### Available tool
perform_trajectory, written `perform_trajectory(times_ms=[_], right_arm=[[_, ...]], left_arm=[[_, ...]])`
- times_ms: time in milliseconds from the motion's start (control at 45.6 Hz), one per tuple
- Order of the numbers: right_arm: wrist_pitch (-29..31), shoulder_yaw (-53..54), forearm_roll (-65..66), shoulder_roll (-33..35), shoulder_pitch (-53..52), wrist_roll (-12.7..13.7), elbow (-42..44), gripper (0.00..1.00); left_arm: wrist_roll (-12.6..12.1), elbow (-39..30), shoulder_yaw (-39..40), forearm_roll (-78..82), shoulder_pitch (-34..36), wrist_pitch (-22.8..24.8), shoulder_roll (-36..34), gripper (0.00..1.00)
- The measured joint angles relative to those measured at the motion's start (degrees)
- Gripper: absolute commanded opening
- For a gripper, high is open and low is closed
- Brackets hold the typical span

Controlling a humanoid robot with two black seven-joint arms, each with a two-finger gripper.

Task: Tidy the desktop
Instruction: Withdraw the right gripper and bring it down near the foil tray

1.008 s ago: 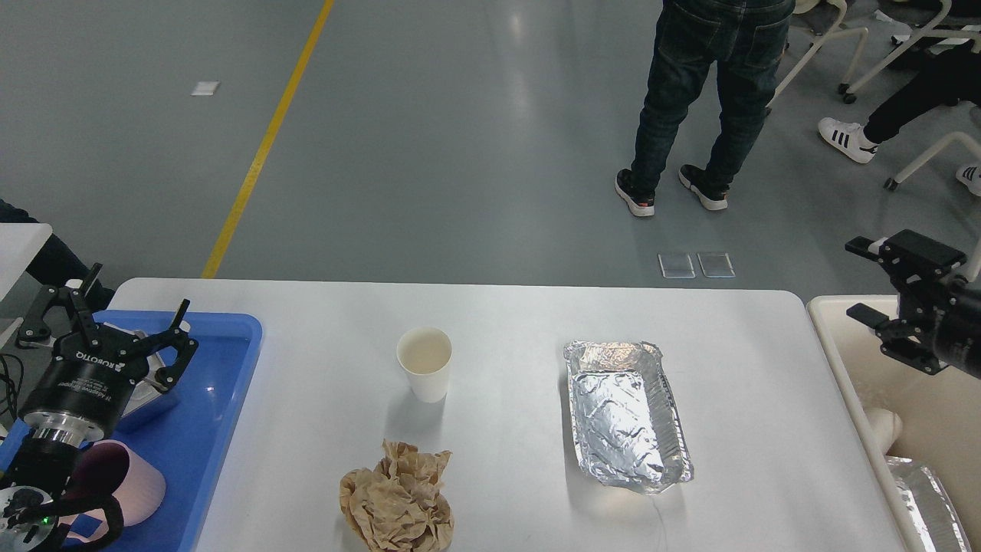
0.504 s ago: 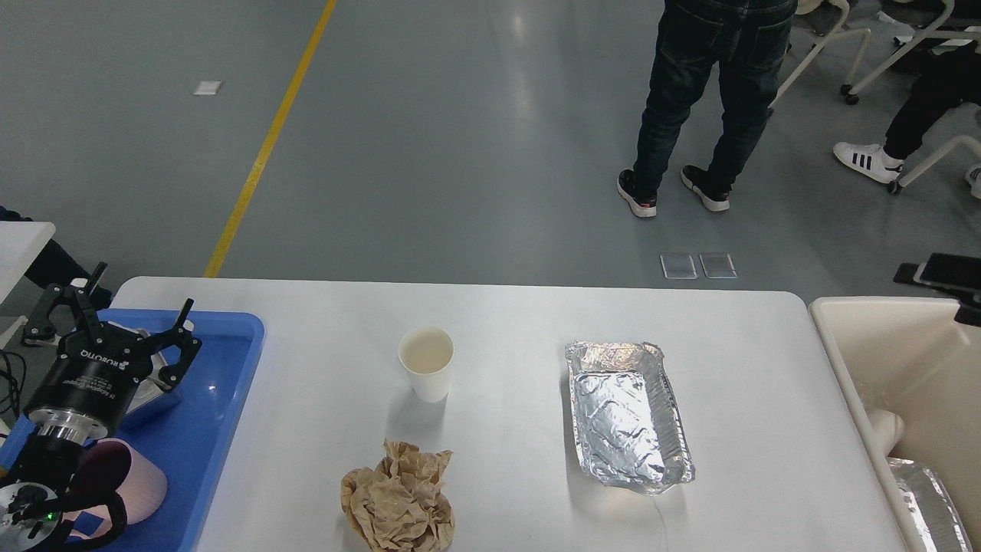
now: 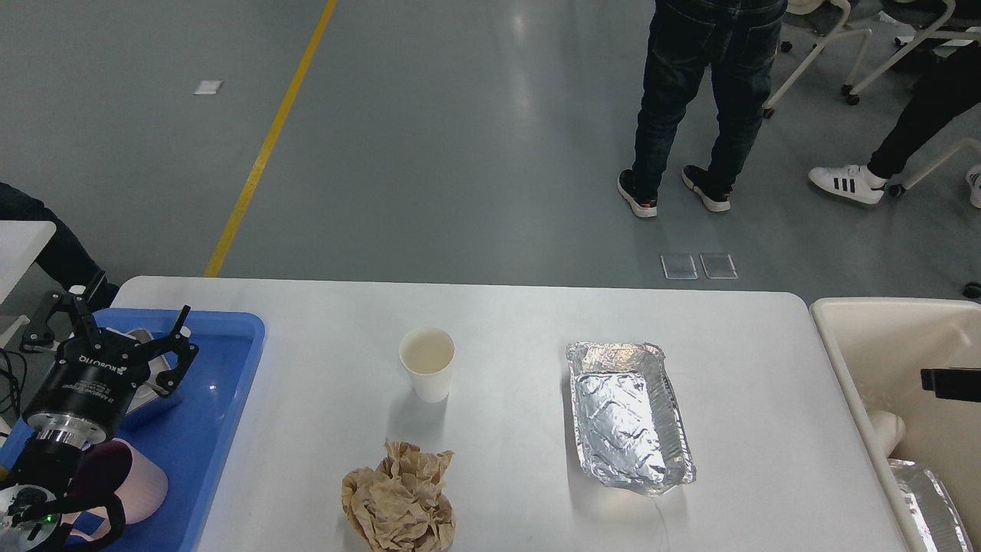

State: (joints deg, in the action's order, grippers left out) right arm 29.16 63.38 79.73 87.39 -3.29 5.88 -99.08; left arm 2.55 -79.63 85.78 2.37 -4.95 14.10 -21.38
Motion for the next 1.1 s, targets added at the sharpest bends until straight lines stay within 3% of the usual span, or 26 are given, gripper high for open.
perform_trajectory(times_ms=[241,548,723,1096], right_arm=[[-0.4,-0.6,-0.8,-4.4,-0.2,0.4,0.9,1.00],[-1.4,-4.1,-22.8,-16.6,1.4,1.5,5.5,1.00],[-9.0,-8.8,-34.7,-20.7,4.5,1.5,5.6,1.00],[-22.5,-16.5,-36.7,-33.2,6.8,1.5,4.9,1.00]], left_arm=[[0.0,1.1,0.0,0.0,0.1,-0.1,-0.1,0.97],[0.0,1.8,-0.1,0.1,0.0,-0.4,-0.4,0.97],[0.0,2.6,-0.1,0.1,-0.1,-0.5,-0.4,0.97],[-0.1,2.9,-0.4,0.4,-0.2,-0.7,-0.5,0.97]])
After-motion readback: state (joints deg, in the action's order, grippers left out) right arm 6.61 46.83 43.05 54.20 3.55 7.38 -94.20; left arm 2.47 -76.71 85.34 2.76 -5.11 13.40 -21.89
